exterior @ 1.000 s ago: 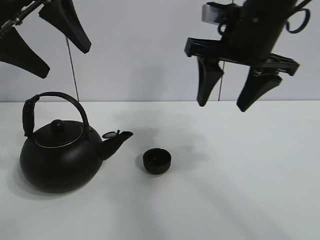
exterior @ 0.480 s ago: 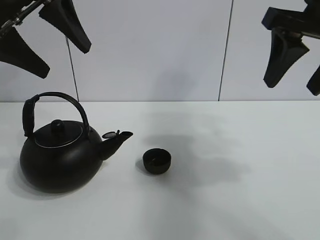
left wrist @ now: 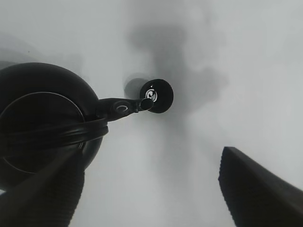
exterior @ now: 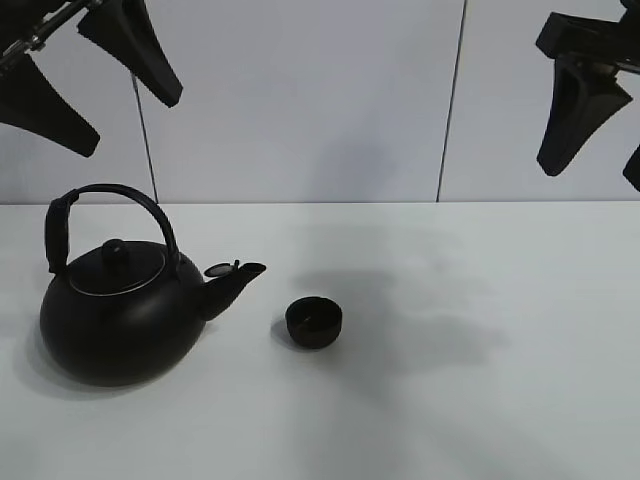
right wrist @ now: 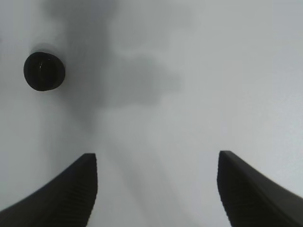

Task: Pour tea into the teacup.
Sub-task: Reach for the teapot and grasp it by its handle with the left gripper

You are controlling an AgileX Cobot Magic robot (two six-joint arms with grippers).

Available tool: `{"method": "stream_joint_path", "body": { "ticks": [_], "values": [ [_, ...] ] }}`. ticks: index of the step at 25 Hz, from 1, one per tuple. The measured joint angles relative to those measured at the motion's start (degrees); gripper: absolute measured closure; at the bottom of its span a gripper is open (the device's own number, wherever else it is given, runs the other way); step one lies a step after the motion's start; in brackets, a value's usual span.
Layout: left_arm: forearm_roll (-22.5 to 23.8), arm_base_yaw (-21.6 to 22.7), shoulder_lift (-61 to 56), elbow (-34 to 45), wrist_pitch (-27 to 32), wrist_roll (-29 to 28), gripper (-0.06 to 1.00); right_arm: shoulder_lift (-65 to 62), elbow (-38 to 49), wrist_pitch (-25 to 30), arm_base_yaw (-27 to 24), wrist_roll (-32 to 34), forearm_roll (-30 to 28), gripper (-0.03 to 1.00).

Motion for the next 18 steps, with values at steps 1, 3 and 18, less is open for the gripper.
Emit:
{"method": "stream_joint_path", "body": {
  "ticks": [1, 3, 18],
  "values": [
    [0.00, 0.00, 0.00, 0.00, 0.00, 0.00, 0.37, 0.00, 0.00, 0.00, 0.00, 0.00, 0.01, 0.47],
    [0.00, 0.00, 0.00, 0.00, 0.00, 0.00, 0.37, 0.00, 0.00, 0.00, 0.00, 0.00, 0.06, 0.47],
    [0.00, 0.00, 0.00, 0.00, 0.00, 0.00, 0.37, 0.00, 0.00, 0.00, 0.00, 0.00, 0.90, 0.47]
  ]
}}
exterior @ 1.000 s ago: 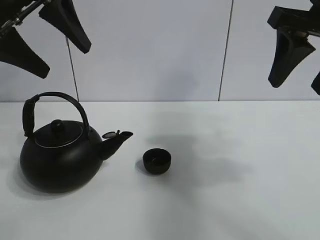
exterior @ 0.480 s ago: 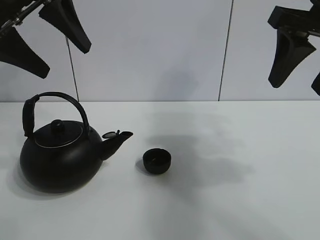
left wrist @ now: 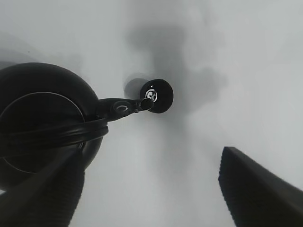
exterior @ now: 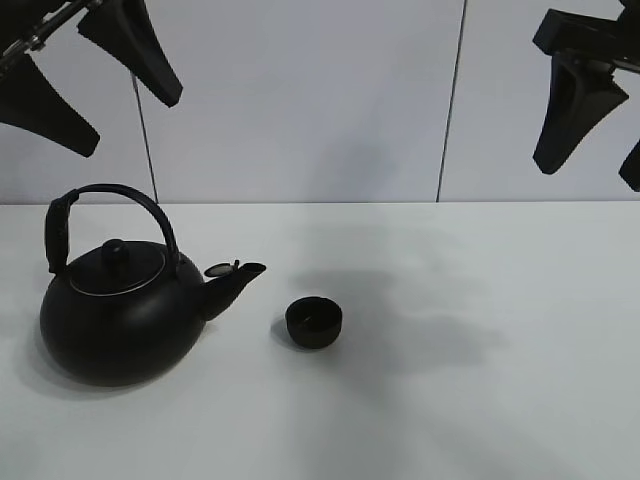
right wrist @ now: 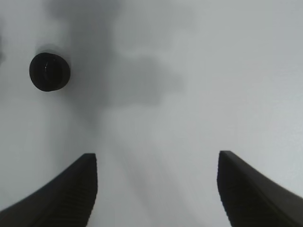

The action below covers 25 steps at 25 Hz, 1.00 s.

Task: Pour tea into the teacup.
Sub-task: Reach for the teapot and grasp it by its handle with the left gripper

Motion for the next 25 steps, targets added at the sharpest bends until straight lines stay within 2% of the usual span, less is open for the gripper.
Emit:
{"method": "stream_joint_path", "body": {
  "ticks": [10, 18, 21, 25],
  "values": [
    [0.87, 0.00, 0.00, 0.00, -1.94, 0.00, 0.37, 0.00, 0.00, -1.57, 0.00, 0.00, 0.00, 0.47],
    [0.87, 0.00, 0.00, 0.00, -7.13, 0.25, 0.37, 0.00, 0.00, -1.68, 0.00, 0.00, 0.05, 0.47],
    [0.01, 0.00, -1.11, 1.00, -11.36, 2.88, 0.37, 0.00, 0.00, -1.75, 0.00, 0.00, 0.05, 0.47],
    [-3.23, 0.00, -6.37, 6.07, -19.92, 11.63, 0.37, 0.00, 0.00, -2.52, 0.00, 0.00, 0.05, 0.47]
  ]
}}
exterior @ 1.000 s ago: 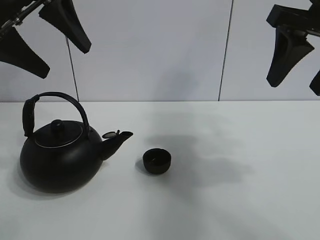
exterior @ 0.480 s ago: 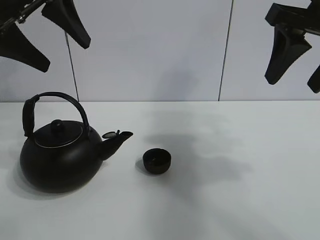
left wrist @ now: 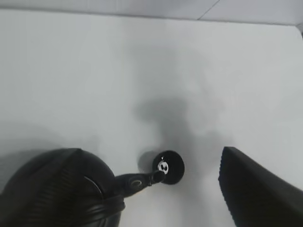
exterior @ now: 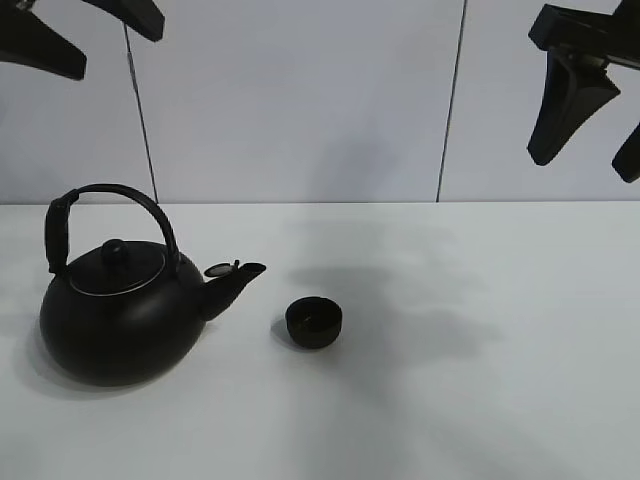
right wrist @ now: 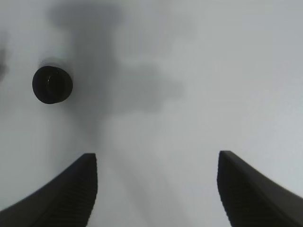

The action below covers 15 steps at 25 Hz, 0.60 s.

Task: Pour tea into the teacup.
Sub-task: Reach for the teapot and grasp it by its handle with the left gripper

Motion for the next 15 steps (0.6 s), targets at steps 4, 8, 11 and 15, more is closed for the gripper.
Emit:
{"method": "stream_joint_path", "body": {
  "ticks": [4, 8, 11, 15],
  "values": [
    [-4.92, 0.00, -7.97, 7.92, -9.42, 10.43, 0.37, 0.00, 0.00, -0.13, 0.00, 0.00, 0.00, 0.47],
    [-9.26, 0.00, -14.40, 15.21, -17.65, 20.54, 0.37, 0.00, 0.00, -0.13, 0.00, 0.00, 0.00, 0.47],
    [-11.69, 0.00, -17.11, 19.97, -22.77, 27.16, 0.37, 0.00, 0.00, -0.24, 0.00, 0.00, 0.00, 0.47],
    [-14.05, 0.00, -17.99, 25.16, -27.61, 32.49, 0.37, 0.00, 0.00, -0.34, 0.00, 0.00, 0.00, 0.47]
  ]
}}
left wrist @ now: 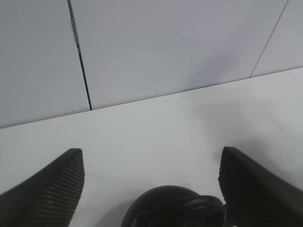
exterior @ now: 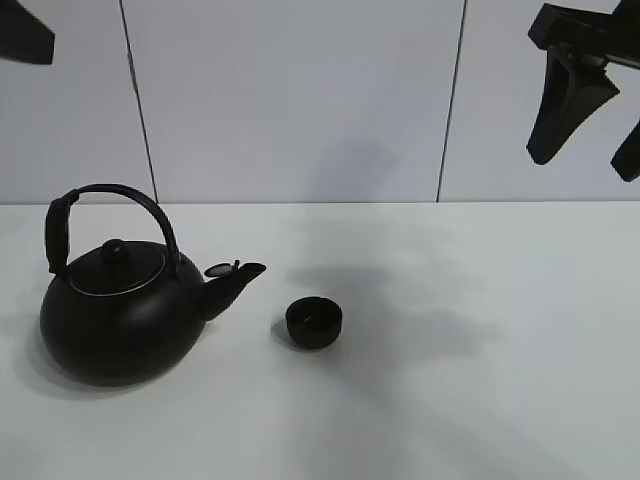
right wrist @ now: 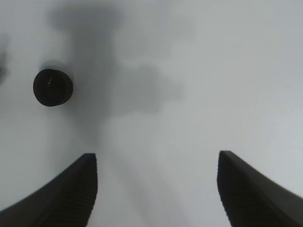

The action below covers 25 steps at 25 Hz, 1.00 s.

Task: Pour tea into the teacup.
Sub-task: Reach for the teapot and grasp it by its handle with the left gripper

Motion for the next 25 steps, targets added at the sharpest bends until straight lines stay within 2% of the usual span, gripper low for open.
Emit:
{"method": "stream_joint_path", "body": {
  "ticks": [5, 9, 12, 16, 17, 19, 22, 25],
  "values": [
    [-0.51, -3.57, 0.00, 3.81, -6.18, 0.61, 0.37, 0.00, 0.00, -0.07, 0.00, 0.00, 0.00, 0.47],
    [-0.76, -6.37, 0.00, 3.88, -11.51, -1.41, 0.37, 0.00, 0.00, -0.14, 0.00, 0.00, 0.00, 0.47],
    [-1.77, -6.45, 0.00, 3.88, -14.87, -7.14, 0.37, 0.00, 0.00, -0.14, 0.00, 0.00, 0.00, 0.47],
    [-1.34, -6.45, 0.00, 4.13, -19.92, -18.78, 0.37, 0.00, 0.00, -0.14, 0.00, 0.00, 0.00, 0.47],
    [0.57, -6.45, 0.00, 4.43, -21.36, -21.08, 0.37, 0.00, 0.00, -0.14, 0.00, 0.00, 0.00, 0.47],
    [7.50, -6.45, 0.00, 5.28, -23.62, -23.52, 0.37, 0.00, 0.00, -0.14, 0.00, 0.00, -0.05, 0.47],
    [25.38, -6.45, 0.00, 7.61, -27.38, -26.00, 0.37, 0.00, 0.00, -0.41, 0.00, -0.04, -0.05, 0.47],
    [39.54, -6.45, 0.00, 10.77, -32.57, -29.92, 0.37, 0.00, 0.00, -1.19, 0.00, -0.04, -0.05, 0.47]
  ]
}}
